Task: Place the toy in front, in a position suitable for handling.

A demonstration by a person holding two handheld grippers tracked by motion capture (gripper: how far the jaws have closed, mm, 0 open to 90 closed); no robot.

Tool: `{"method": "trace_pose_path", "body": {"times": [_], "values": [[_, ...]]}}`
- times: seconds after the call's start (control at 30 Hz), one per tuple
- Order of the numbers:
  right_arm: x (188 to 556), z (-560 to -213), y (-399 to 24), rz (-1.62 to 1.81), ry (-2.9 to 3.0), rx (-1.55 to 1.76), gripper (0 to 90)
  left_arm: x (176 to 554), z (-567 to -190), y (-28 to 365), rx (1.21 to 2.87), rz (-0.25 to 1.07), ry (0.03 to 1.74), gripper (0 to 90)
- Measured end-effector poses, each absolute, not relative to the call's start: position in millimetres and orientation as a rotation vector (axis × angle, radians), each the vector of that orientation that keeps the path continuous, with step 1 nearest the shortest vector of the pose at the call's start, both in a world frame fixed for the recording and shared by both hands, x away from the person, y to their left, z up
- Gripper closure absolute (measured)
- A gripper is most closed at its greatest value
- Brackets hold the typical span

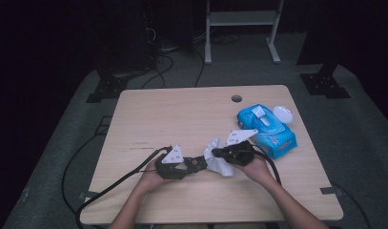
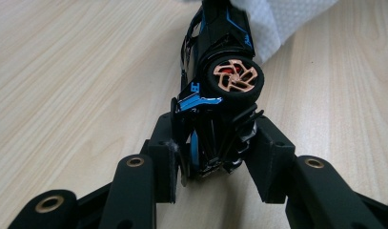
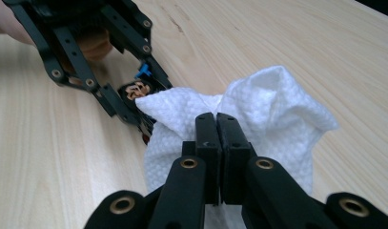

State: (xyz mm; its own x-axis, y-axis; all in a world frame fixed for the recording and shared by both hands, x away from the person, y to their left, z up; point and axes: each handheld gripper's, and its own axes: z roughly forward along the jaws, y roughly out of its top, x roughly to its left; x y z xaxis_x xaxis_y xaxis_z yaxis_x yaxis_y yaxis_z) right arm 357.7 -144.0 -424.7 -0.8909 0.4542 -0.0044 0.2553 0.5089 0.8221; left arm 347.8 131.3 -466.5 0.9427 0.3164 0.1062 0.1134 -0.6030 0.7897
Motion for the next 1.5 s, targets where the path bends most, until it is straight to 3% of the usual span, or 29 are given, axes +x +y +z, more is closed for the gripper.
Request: {"method": "trace_pose_path", "body": {"times": [0.5, 1.07, 1.5], "values": [[360.7, -426.2, -181.5, 1.282, 2.479, 0.717, 88.0, 350.1, -467.0, 132.7, 2.213, 0.274, 0.308, 58.4], [357.2, -425.0, -129.7, 1.342, 2.537, 0.588, 88.2, 353.4, -468.4, 135.1, 2.206, 0.254, 0.317, 58.3], [363.0, -426.6, -185.2, 1.340, 2.472, 0.750, 88.3, 354.3, -468.1, 133.8, 2.210, 0.258, 0.312, 58.3]]}}
